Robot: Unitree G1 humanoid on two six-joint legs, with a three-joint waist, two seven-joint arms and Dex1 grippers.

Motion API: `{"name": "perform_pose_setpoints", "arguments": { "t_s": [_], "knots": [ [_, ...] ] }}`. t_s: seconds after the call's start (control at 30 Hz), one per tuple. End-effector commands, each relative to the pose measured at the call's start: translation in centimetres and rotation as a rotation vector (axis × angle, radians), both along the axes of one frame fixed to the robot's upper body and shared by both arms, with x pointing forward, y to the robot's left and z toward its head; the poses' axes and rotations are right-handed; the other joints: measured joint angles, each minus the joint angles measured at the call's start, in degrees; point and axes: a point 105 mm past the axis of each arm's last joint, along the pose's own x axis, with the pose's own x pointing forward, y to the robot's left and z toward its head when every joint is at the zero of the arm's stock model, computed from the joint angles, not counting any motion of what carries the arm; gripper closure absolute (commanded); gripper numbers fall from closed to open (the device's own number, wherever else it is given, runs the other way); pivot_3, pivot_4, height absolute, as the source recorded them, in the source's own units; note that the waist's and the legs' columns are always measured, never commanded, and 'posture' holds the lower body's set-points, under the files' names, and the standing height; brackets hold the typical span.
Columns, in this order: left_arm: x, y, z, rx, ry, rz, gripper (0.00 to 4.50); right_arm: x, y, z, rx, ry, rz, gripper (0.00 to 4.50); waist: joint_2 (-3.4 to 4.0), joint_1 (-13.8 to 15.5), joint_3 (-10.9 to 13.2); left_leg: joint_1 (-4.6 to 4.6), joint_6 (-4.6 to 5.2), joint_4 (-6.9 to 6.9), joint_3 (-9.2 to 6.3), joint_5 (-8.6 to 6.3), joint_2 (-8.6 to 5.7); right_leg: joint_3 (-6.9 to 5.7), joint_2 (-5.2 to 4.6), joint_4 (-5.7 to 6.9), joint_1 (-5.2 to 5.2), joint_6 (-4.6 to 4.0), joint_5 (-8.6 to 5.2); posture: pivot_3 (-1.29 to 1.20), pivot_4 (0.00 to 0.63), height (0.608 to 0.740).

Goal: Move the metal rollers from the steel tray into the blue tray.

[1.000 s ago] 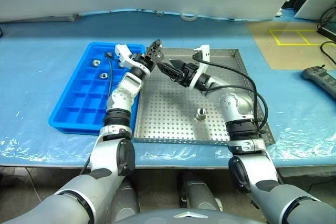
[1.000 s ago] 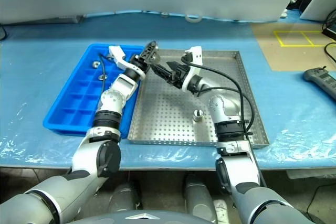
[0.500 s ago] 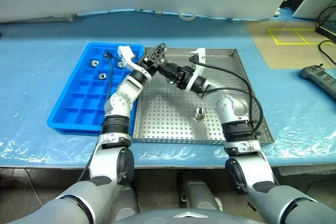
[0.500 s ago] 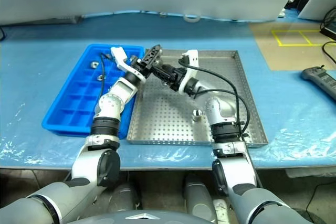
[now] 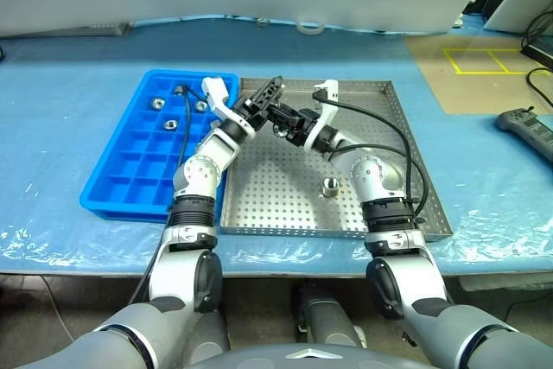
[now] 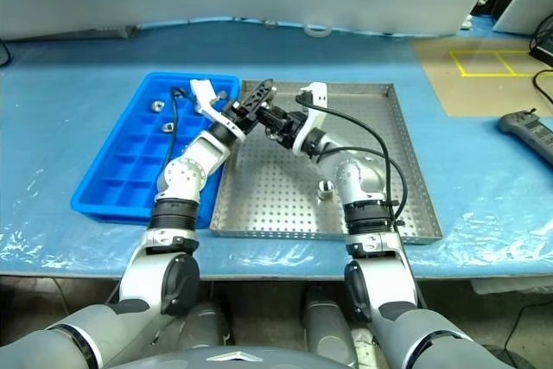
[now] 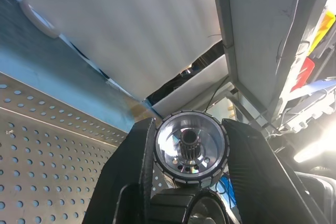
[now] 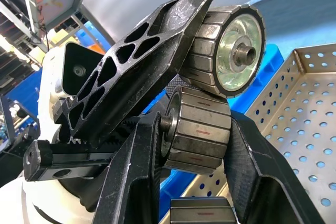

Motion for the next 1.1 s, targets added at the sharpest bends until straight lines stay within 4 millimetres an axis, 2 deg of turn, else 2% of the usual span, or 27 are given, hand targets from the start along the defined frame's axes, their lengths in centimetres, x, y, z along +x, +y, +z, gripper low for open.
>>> {"name": "perform_pose_setpoints", "arguments": {
  "t_s": [0.03, 0.1, 0.13, 0.2, 0.23, 0.3, 0.37, 0.4, 0.47, 0.57, 0.63, 0.73, 0.87, 0.93, 1.1],
  "knots": [
    [0.6, 0.6, 2.1, -0.175, -0.002, 0.049, 2.83, 0.6, -0.6, 2.7, 0.05, -0.076, -0.042, 3.24, 0.0, 0.0, 0.0, -0.01, 0.0, 0.0, 0.0, 0.0, -0.01, 0.0, -0.01, 0.0, 0.0, 0.0, 0.0, -0.48, 0.15, 0.74],
    [1.8, 4.2, 3.3, -0.378, 0.022, 0.171, 2.83, 0.7, -0.7, 2.8, 0.06, -0.073, -0.05, 3.24, -0.01, -0.1, 0.0, 0.0, 0.0, 0.03, 0.0, 0.0, -0.02, 0.02, 0.0, 0.0, 0.0, 0.01, 0.01, -0.48, 0.15, 0.74],
    [2.6, 8.1, 3.9, -0.54, 0.035, 0.275, 2.83, 0.8, -0.9, 3.5, 0.115, -0.067, -0.058, 3.24, -0.03, -0.3, 0.0, 0.02, -0.01, 0.02, 0.0, 0.01, -0.01, 0.03, 0.01, 0.01, 0.0, 0.01, 0.01, -0.49, 0.15, 0.74],
    [3.0, 13.4, 4.1, -0.741, 0.039, 0.398, 2.83, 1.0, -1.5, 4.8, 0.22, -0.051, -0.069, 3.24, -0.15, -0.5, 0.2, 0.07, -0.12, 0.03, -0.02, 0.07, 0.04, 0.06, 0.1, 0.0, -0.06, -0.09, 0.1, -0.48, 0.15, 0.74],
    [3.0, 15.0, 4.1, -0.79, 0.033, 0.429, 2.83, 1.1, -1.8, 5.3, 0.263, -0.044, -0.072, 3.24, -0.15, -0.5, 0.2, 0.06, -0.19, 0.0, -0.04, 0.1, 0.06, 0.04, 0.14, 0.01, -0.08, -0.11, 0.11, -0.48, 0.15, 0.74],
    [2.6, 17.1, 4.6, -0.725, -0.018, 0.487, 2.83, 1.2, -2.0, 5.5, 0.292, -0.032, -0.073, 3.24, -0.13, -0.5, 0.2, 0.16, -0.22, -0.07, -0.03, 0.12, 0.08, 0.07, 0.17, 0.01, -0.1, -0.13, 0.12, -0.47, 0.15, 0.74],
    [2.4, 17.8, 4.9, -0.672, -0.041, 0.511, 2.83, 1.2, -2.0, 5.4, 0.288, -0.029, -0.073, 3.24, -0.12, -0.1, 0.2, 0.17, -0.22, -0.13, -0.02, 0.12, 0.07, 0.04, 0.16, 0.0, -0.07, -0.13, 0.12, -0.45, 0.15, 0.74],
    [2.2, 17.7, 5.4, -0.547, -0.075, 0.527, 2.83, 1.2, -1.8, 5.2, 0.276, -0.028, -0.069, 3.24, -0.12, 0.2, 0.2, 0.13, -0.22, -0.13, -0.02, 0.12, 0.06, 0.03, 0.15, -0.02, -0.07, -0.09, 0.14, -0.45, 0.15, 0.74],
    [1.3, 17.1, 5.3, -0.171, -0.132, 0.585, 2.83, 1.3, -1.3, 5.1, 0.257, -0.026, -0.051, 3.24, -0.12, 0.4, 0.2, 0.03, -0.18, -0.15, -0.02, 0.11, 0.06, -0.04, 0.12, -0.1, -0.05, 0.07, 0.24, -0.43, 0.15, 0.74],
    [0.5, 17.7, 3.7, 0.229, -0.147, 0.756, 2.83, 1.5, -0.7, 4.8, 0.233, -0.026, -0.032, 3.24, -0.12, 1.4, 0.2, -0.14, -0.16, -0.12, -0.03, 0.11, 0.12, -0.17, 0.09, -0.21, -0.06, 0.1, 0.25, -0.38, 0.15, 0.74],
    [0.0, 18.4, 2.8, 0.396, -0.151, 0.833, 2.83, 1.5, -0.4, 4.6, 0.216, -0.026, -0.021, 3.24, -0.12, 1.5, 0.2, -0.21, -0.16, -0.11, -0.04, 0.1, 0.15, -0.24, 0.08, -0.22, -0.08, 0.1, 0.25, -0.37, 0.15, 0.74],
    [-1.0, 21.1, 1.9, 0.396, -0.09, 0.951, 2.83, 1.5, 0.2, 4.5, 0.216, -0.022, 0.01, 3.24, -0.12, 1.7, 0.2, -0.2, -0.17, -0.11, -0.04, 0.1, 0.16, -0.27, 0.07, -0.13, -0.1, 0.11, 0.25, -0.33, 0.15, 0.74],
    [-2.4, 24.4, -1.8, 0.575, 0.066, 1.115, 2.83, 1.5, 1.0, 4.4, 0.197, -0.026, 0.038, 3.24, -0.12, 1.6, 0.2, 0.1, -0.36, -0.1, -0.05, 0.1, 0.16, -0.2, 0.07, 0.13, -0.1, 0.1, 0.25, -0.31, 0.15, 0.74],
    [-3.0, 25.1, -2.6, 0.631, 0.088, 1.147, 2.83, 1.5, 1.2, 4.3, 0.196, -0.024, 0.044, 3.24, -0.12, 1.6, 0.2, 0.13, -0.53, -0.1, -0.05, 0.04, 0.18, -0.21, 0.08, 0.17, -0.11, 0.09, 0.24, -0.31, 0.15, 0.74],
    [-3.5, 25.9, -3.1, 0.682, 0.098, 1.149, 2.83, 1.1, 1.7, 3.8, 0.188, -0.011, 0.069, 3.24, -0.11, 2.3, 0.2, 0.07, -0.54, -0.06, -0.05, 0.06, 0.18, -0.21, 0.08, 0.18, -0.14, 0.07, 0.25, -0.3, 0.15, 0.74]
  ]
}}
